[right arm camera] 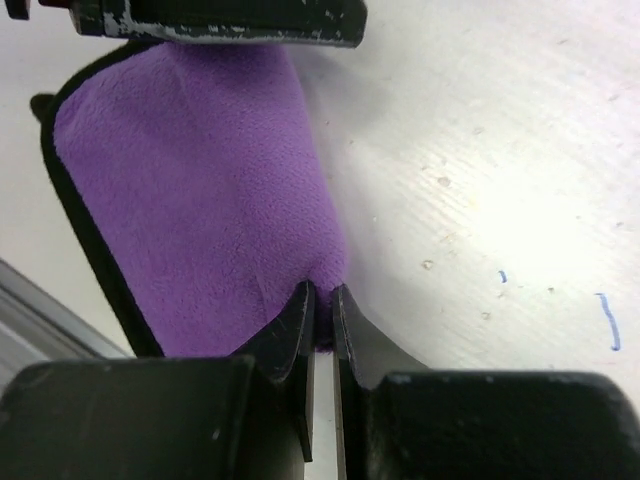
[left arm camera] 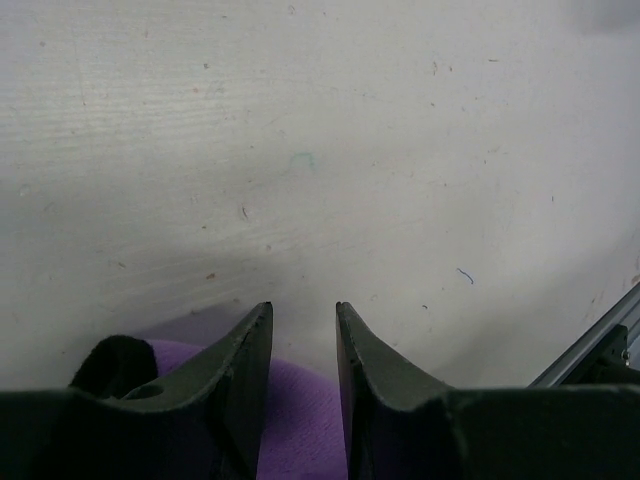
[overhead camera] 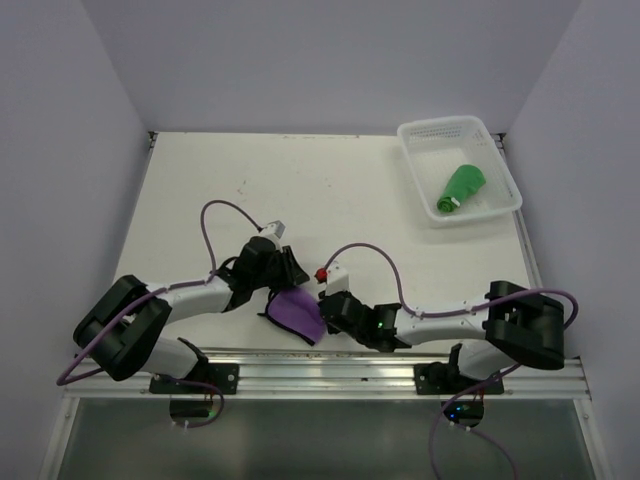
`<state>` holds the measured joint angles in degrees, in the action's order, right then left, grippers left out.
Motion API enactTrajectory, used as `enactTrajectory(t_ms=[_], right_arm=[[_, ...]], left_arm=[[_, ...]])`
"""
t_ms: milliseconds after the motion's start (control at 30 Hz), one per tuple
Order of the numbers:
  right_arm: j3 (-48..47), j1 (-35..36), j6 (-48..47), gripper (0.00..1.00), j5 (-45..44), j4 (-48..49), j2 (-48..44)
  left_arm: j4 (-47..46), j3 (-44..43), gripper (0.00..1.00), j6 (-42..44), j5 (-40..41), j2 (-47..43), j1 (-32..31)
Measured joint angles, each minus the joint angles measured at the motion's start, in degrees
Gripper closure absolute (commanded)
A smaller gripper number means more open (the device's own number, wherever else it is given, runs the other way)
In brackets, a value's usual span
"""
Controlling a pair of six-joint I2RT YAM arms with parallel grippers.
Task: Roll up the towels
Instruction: Roll the towel
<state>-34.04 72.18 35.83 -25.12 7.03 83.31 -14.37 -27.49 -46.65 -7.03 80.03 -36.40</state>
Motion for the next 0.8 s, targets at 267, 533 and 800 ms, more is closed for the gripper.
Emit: enactTrajectory(t_ms=[267,533,800], right_arm=[[-3.4,6.6,-3.6,1.00,-13.6,-5.0,3.3],[-9.9,15.0,-5.0,1.00,-23.7,-12.2,9.8],[-19.3,20.2,-5.8,1.00,-31.9,-21.8,19.6]], left_arm=[[0.5,-0.1,0.64,0.0,0.0,0.0,0.2],[2.2,-0.7,0.64,0.0,0.0,-0.6,0.4],[3.3,-1.2,0.64,-0.3,-0.2,-3.0,0.4]])
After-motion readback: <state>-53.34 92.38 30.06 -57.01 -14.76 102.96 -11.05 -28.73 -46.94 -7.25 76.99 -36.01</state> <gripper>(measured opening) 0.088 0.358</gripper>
